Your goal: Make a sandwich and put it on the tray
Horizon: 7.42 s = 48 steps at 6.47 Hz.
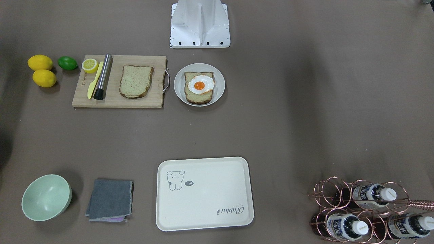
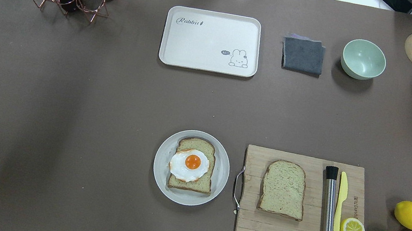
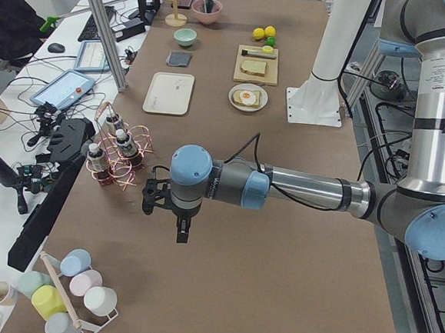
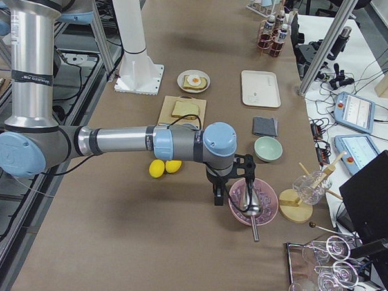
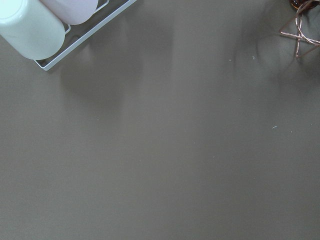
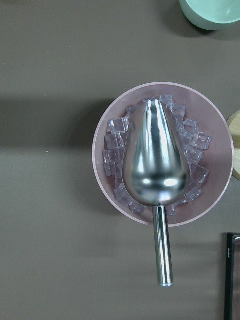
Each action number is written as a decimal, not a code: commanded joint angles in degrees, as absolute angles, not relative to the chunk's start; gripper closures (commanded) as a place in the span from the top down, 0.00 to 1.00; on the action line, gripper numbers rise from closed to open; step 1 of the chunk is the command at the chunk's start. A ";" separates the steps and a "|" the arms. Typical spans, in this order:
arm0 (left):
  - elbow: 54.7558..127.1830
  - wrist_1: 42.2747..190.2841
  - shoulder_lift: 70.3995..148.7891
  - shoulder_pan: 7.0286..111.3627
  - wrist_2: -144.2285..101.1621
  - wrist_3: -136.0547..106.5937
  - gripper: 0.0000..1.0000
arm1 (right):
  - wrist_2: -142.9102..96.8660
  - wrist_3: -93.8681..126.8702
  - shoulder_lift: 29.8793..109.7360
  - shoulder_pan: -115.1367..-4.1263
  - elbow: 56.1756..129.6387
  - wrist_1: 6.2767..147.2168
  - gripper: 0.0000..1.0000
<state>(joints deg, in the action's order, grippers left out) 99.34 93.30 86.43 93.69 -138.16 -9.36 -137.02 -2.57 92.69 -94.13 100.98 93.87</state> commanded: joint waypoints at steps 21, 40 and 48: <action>103.10 126.56 99.64 58.76 -128.36 -57.10 0.98 | -126.58 63.68 81.74 -51.61 107.14 55.63 0.99; 100.64 126.21 103.62 55.37 -122.61 -58.89 0.98 | -109.86 73.21 90.79 -25.84 111.27 55.46 0.38; 99.49 126.21 103.89 55.37 -122.61 -58.80 0.98 | -116.45 75.85 88.69 -31.19 112.33 44.23 0.00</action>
